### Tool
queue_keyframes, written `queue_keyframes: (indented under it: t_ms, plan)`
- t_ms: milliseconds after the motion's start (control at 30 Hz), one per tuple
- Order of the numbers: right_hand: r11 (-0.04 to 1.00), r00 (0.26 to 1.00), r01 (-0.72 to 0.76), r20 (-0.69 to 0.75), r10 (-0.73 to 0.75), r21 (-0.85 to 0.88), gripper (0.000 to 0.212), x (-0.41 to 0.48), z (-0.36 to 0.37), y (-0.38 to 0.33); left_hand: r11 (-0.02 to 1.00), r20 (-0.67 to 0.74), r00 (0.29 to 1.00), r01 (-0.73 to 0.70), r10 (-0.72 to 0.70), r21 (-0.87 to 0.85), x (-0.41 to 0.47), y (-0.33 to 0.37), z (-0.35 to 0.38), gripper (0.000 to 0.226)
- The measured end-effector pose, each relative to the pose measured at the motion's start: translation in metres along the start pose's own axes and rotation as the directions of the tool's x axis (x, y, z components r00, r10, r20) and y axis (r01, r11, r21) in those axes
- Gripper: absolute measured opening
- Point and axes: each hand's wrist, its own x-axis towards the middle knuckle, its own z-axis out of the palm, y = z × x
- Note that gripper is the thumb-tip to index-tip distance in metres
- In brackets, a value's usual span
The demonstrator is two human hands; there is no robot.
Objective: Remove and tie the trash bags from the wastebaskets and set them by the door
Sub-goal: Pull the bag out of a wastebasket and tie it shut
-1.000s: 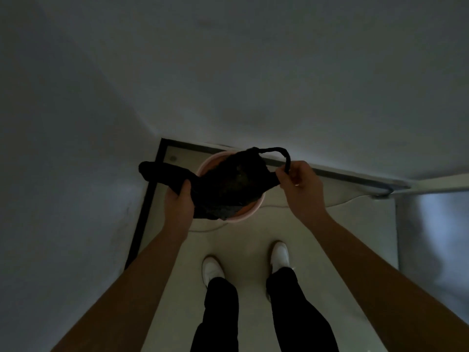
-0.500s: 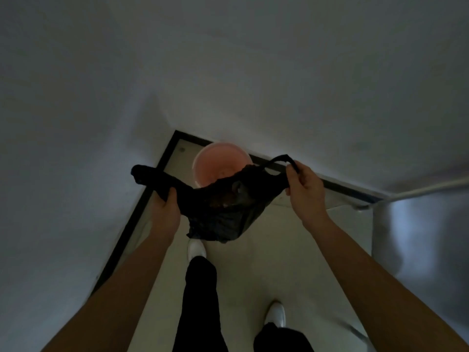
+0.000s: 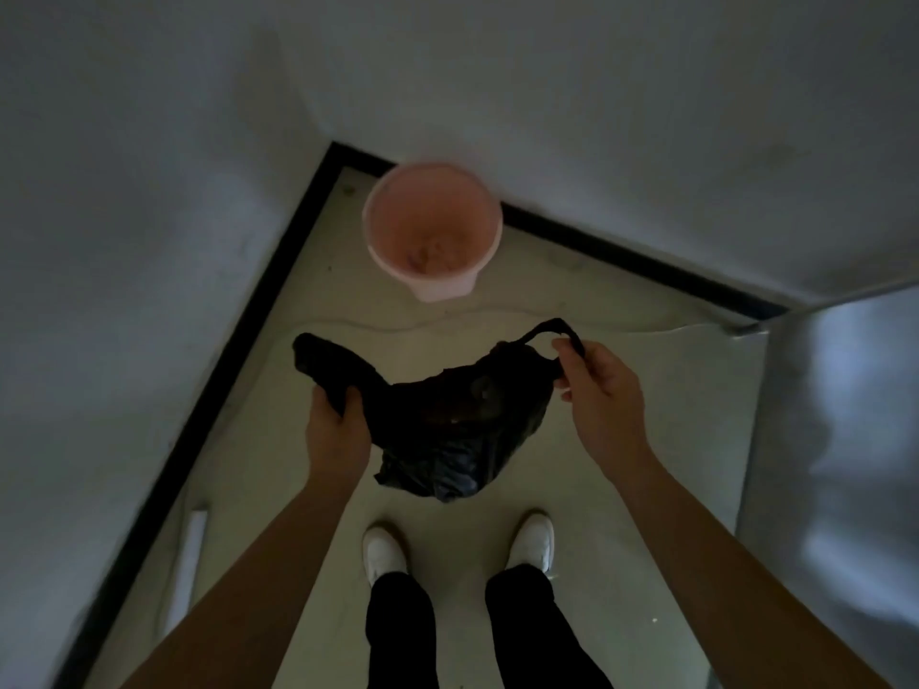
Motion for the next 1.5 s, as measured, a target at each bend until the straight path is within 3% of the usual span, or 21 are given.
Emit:
queue_keyframes:
  t_ms: [67,167,233,300,333,400,433,500,600,700,733,800,867,967,1000,1067,1133,1233,1267,1400,1500]
  plan:
    - [0.997,1.0,-0.011,-0.007,0.011,-0.071,0.023,0.011,0.025,0.055,0.999,0.03,0.999,0.016,-0.017,0.045,0.022,-0.044,0.026,0.01]
    - [0.966,0.993,-0.053,0.086,0.077,-0.252,0.033,0.034,0.074,0.154,0.99,0.107,0.993,0.037,-0.052,0.137,0.061,-0.123,0.065,0.006]
    - [0.96,0.982,-0.127,0.104,0.157,-0.249,0.023,0.039,0.09,0.195,0.987,0.102,0.991,0.066,-0.081,0.144,0.073,-0.158,0.077,0.012]
    - [0.965,0.963,-0.22,0.127,0.238,-0.141,0.061,0.035,0.099,0.23,0.994,0.068,0.991,0.111,-0.113,0.02,0.071,-0.185,0.085,0.012]
    - [0.962,0.953,-0.25,0.148,0.264,-0.106,0.083,0.032,0.101,0.242,0.991,0.072,0.99,0.127,-0.124,-0.036,0.068,-0.196,0.087,0.026]
    - [0.956,0.937,-0.255,0.209,0.281,-0.143,0.116,0.025,0.102,0.257,0.993,0.128,0.985,0.117,-0.115,-0.007,0.061,-0.212,0.09,0.09]
    - [0.956,0.932,-0.22,0.248,0.265,-0.194,0.127,0.022,0.102,0.265,0.994,0.168,0.979,0.108,-0.112,0.032,0.059,-0.22,0.09,0.117]
    - [0.933,0.917,-0.074,0.344,0.202,-0.353,0.139,0.021,0.101,0.278,0.994,0.225,0.972,0.047,-0.07,0.103,0.061,-0.234,0.091,0.14]
    - [0.81,0.88,0.196,0.464,0.103,-0.553,0.147,0.029,0.107,0.299,0.973,0.191,0.981,-0.063,0.02,0.223,0.077,-0.251,0.091,0.136]
    - [0.724,0.842,0.318,0.534,0.082,-0.612,0.15,0.051,0.123,0.316,0.913,0.212,0.973,-0.168,0.093,0.372,0.099,-0.267,0.099,0.116]
    - [0.707,0.831,0.342,0.55,0.08,-0.619,0.149,0.059,0.13,0.322,0.923,0.228,0.97,-0.162,0.084,0.348,0.108,-0.268,0.103,0.104]
    - [0.685,0.82,0.374,0.568,0.072,-0.626,0.137,0.073,0.149,0.329,0.99,0.21,0.975,-0.097,0.074,0.1,0.122,-0.26,0.11,0.063]
    - [0.714,0.821,0.346,0.565,0.084,-0.608,0.107,0.082,0.175,0.325,0.976,0.181,0.982,0.085,-0.048,-0.201,0.122,-0.237,0.115,0.025]
    - [0.8,0.828,0.376,0.557,-0.063,-0.468,0.032,0.084,0.21,0.316,0.772,0.1,0.959,0.273,-0.265,-0.574,0.12,-0.211,0.119,0.035]
    - [0.842,0.847,0.354,0.522,-0.103,-0.408,0.018,0.082,0.216,0.314,0.689,0.062,0.941,0.287,-0.332,-0.666,0.123,-0.208,0.119,0.038]
    - [0.907,0.889,0.207,0.457,-0.018,-0.366,0.014,0.076,0.213,0.311,0.552,0.101,0.908,0.333,-0.407,-0.765,0.126,-0.204,0.115,0.036]
    - [0.9,0.869,0.131,0.484,0.097,-0.415,0.018,0.07,0.201,0.311,0.545,0.213,0.888,0.424,-0.407,-0.723,0.129,-0.209,0.11,0.028]
    - [0.87,0.804,0.147,0.569,0.173,-0.471,0.046,0.064,0.184,0.314,0.798,0.38,0.874,0.45,-0.302,-0.4,0.125,-0.226,0.104,0.023]
    - [0.829,0.784,0.199,0.593,0.186,-0.523,0.05,0.065,0.182,0.314,0.876,0.454,0.847,0.417,-0.278,-0.242,0.124,-0.232,0.101,0.039]
    - [0.501,0.675,0.547,0.707,0.209,-0.67,0.019,0.067,0.185,0.305,0.975,0.674,0.708,0.204,-0.211,0.091,0.119,-0.244,0.089,0.099]
    - [0.255,0.593,0.724,0.767,0.245,-0.641,0.016,0.067,0.194,0.298,0.987,0.792,0.59,0.099,-0.158,0.123,0.114,-0.239,0.092,0.099]
